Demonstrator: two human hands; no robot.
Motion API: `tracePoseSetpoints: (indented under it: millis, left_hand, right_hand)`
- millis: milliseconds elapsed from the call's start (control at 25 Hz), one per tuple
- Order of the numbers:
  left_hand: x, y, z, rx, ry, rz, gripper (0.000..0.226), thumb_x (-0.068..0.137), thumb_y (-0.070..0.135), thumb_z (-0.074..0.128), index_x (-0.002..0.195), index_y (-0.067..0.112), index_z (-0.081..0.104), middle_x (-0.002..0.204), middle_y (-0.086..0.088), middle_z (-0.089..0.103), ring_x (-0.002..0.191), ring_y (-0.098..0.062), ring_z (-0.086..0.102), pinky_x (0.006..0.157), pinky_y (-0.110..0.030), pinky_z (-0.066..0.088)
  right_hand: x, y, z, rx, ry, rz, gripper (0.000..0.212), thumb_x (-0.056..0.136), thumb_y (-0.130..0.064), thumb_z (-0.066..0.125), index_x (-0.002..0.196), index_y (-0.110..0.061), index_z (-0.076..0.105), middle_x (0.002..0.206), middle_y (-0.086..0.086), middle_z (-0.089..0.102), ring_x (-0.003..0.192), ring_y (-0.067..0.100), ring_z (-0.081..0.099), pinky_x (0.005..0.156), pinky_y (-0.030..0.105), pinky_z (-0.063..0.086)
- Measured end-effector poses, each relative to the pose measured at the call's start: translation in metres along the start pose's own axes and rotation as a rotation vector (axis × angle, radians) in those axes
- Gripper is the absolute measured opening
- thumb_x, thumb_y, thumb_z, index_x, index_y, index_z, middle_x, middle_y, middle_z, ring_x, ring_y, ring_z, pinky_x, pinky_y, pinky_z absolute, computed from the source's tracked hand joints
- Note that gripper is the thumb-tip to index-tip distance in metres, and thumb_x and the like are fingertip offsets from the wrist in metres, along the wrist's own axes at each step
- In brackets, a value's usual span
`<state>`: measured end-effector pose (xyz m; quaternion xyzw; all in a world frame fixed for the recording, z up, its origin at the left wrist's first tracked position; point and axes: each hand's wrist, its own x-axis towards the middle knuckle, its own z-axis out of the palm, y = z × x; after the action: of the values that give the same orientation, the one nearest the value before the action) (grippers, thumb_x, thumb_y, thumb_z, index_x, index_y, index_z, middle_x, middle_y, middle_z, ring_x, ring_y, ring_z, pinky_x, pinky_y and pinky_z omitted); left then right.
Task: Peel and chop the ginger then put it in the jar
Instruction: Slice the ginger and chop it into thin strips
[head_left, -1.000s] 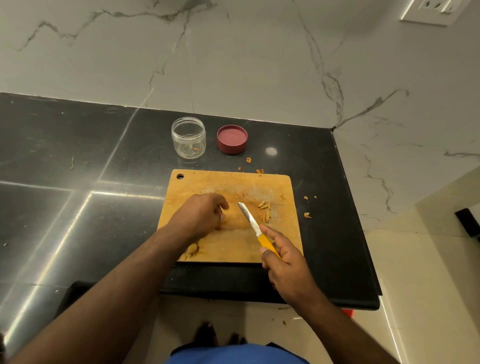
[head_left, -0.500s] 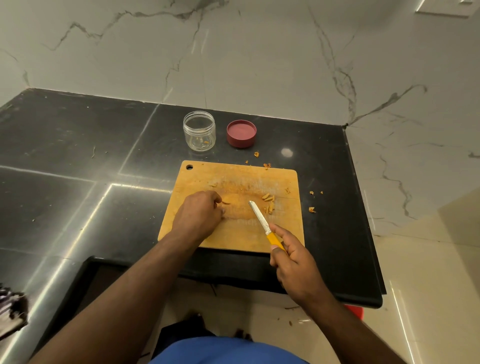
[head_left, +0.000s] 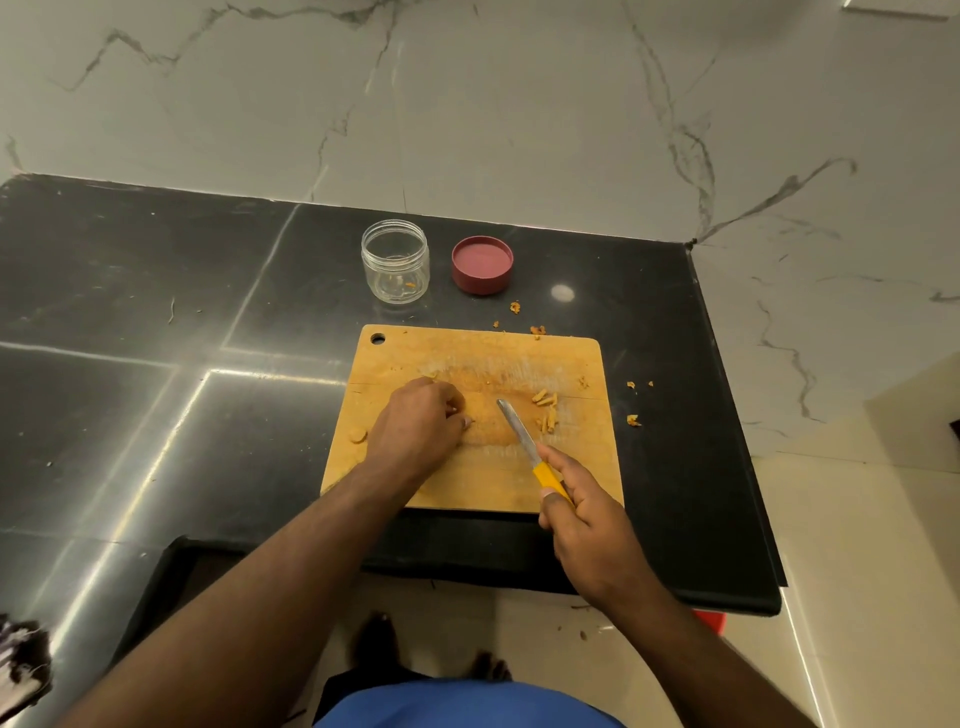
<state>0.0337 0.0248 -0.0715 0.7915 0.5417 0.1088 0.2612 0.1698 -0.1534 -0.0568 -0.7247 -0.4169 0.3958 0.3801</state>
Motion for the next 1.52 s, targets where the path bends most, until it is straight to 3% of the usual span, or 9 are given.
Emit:
tracePoseSetpoints:
  millis: [240,440,600,880,1240,1320,1400,1440,1520]
  left_hand:
    - [0.002,0.000,0.007,-0.136,-0.036,-0.049,0.017,0.088,0.025,0.073,0.104,0.022,0.074,0.098,0.007,0.070,0.089,-0.009,0.062,0.077,-0.030,0.055]
    - [0.006,-0.002,0.007,-0.195,-0.059,-0.059,0.014,0.086,0.022,0.075,0.099,0.019,0.076,0.096,0.006,0.071,0.088,-0.009,0.063,0.077,-0.030,0.055]
    - [0.007,-0.004,0.007,-0.199,-0.057,-0.048,0.010,0.085,0.021,0.075,0.095,0.019,0.078,0.094,0.007,0.072,0.086,-0.009,0.063,0.076,-0.030,0.055]
    - [0.007,-0.002,0.006,-0.187,-0.059,-0.036,0.010,0.086,0.020,0.073,0.095,0.019,0.078,0.094,0.007,0.072,0.084,-0.008,0.062,0.071,-0.027,0.052]
    - [0.006,-0.001,0.003,-0.184,-0.060,-0.027,0.011,0.088,0.022,0.073,0.097,0.017,0.078,0.095,0.007,0.072,0.086,-0.007,0.062,0.077,-0.029,0.055]
    - [0.005,-0.002,0.003,-0.180,-0.059,-0.025,0.013,0.088,0.022,0.073,0.099,0.017,0.077,0.098,0.006,0.072,0.088,-0.008,0.062,0.079,-0.030,0.055]
    - [0.004,-0.003,0.004,-0.182,-0.061,-0.031,0.015,0.089,0.023,0.073,0.103,0.018,0.076,0.101,0.006,0.072,0.090,-0.008,0.062,0.080,-0.029,0.054]
    - [0.004,-0.004,0.005,-0.183,-0.064,-0.034,0.017,0.089,0.024,0.073,0.105,0.018,0.076,0.102,0.006,0.072,0.091,-0.009,0.062,0.079,-0.028,0.053]
    - [0.004,-0.006,0.005,-0.175,-0.077,-0.031,0.019,0.091,0.026,0.071,0.108,0.019,0.076,0.105,0.006,0.072,0.093,-0.009,0.062,0.078,-0.026,0.049]
  right_hand:
    - [0.007,-0.005,0.009,-0.227,-0.012,-0.077,0.051,0.104,-0.022,0.041,0.152,-0.034,0.031,0.141,-0.007,0.052,0.085,-0.002,0.050,0.069,0.011,0.040]
    - [0.013,-0.011,0.017,-0.356,-0.078,-0.151,0.052,0.104,-0.016,0.038,0.154,-0.025,0.028,0.127,-0.002,0.055,0.089,-0.004,0.047,0.076,0.003,0.037]
    - [0.016,-0.013,0.027,-0.431,-0.088,-0.180,0.054,0.104,-0.018,0.037,0.156,-0.026,0.024,0.125,-0.001,0.054,0.103,0.010,0.053,0.092,0.028,0.047]
    - [0.012,-0.020,0.038,-0.579,-0.124,-0.151,0.059,0.103,-0.017,0.033,0.157,-0.027,0.012,0.112,0.000,0.049,0.083,0.018,0.051,0.071,0.035,0.045]
    - [-0.011,-0.013,0.033,-0.598,-0.103,-0.143,0.060,0.103,-0.018,0.034,0.158,-0.029,0.010,0.109,-0.003,0.049,0.077,0.011,0.049,0.065,0.031,0.045]
    - [-0.018,-0.012,0.028,-0.652,-0.066,-0.132,0.059,0.103,-0.016,0.037,0.157,-0.026,0.017,0.105,-0.003,0.049,0.069,0.012,0.047,0.058,0.026,0.040]
    - [-0.022,-0.010,0.023,-0.789,-0.022,-0.234,0.048,0.099,-0.010,0.047,0.147,-0.014,0.041,0.105,0.001,0.055,0.063,0.013,0.047,0.051,0.024,0.040]
    - [-0.021,-0.011,0.021,-0.772,0.001,-0.262,0.044,0.099,-0.010,0.050,0.142,-0.014,0.047,0.107,0.003,0.057,0.065,0.013,0.049,0.053,0.025,0.044]
    - [-0.018,-0.017,0.017,-0.532,0.041,-0.209,0.052,0.103,-0.018,0.042,0.153,-0.027,0.030,0.107,-0.005,0.055,0.080,0.010,0.053,0.067,0.024,0.049]
